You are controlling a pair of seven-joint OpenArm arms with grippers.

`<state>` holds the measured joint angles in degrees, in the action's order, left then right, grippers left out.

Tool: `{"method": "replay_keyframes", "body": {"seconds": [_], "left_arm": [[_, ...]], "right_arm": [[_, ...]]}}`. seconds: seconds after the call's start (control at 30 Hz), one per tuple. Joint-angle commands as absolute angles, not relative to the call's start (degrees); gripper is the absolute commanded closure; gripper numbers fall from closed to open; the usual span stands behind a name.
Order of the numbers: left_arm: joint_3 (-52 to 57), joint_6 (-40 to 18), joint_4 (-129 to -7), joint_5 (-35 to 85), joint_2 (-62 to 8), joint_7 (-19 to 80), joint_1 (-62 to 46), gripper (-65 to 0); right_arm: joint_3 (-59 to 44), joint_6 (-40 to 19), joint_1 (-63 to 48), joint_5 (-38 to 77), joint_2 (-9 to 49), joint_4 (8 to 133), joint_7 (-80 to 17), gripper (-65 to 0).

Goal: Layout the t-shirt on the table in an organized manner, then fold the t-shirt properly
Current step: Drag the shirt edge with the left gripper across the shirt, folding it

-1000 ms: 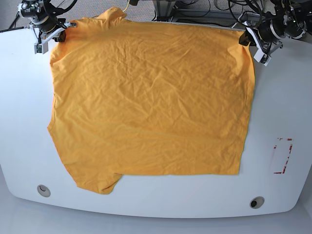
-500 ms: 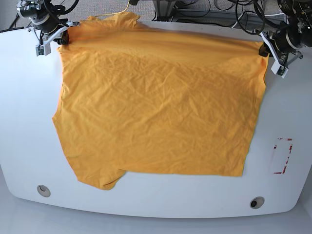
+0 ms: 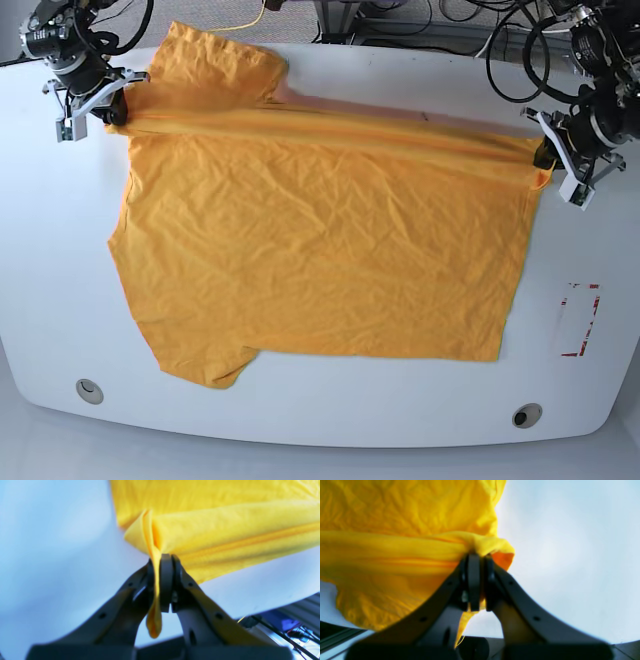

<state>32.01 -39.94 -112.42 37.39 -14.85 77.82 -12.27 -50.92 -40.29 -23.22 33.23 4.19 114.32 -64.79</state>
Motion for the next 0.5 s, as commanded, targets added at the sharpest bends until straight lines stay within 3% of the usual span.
{"method": "replay_keyframes", "body": {"seconds": [0.0, 0.47], "left_arm": [[30.5, -40.0, -113.0, 37.6, -15.8, 77.1, -10.2, 0.0], [22.4, -40.0, -110.3, 37.5, -15.8, 77.1, -1.3, 0.0]], "right_arm": [[-51.2, -40.0, -22.3, 33.2, 5.8, 115.1, -63.8, 0.0], [-51.1, -40.0, -16.6, 33.2, 5.8, 110.6, -63.7, 0.0]]}}
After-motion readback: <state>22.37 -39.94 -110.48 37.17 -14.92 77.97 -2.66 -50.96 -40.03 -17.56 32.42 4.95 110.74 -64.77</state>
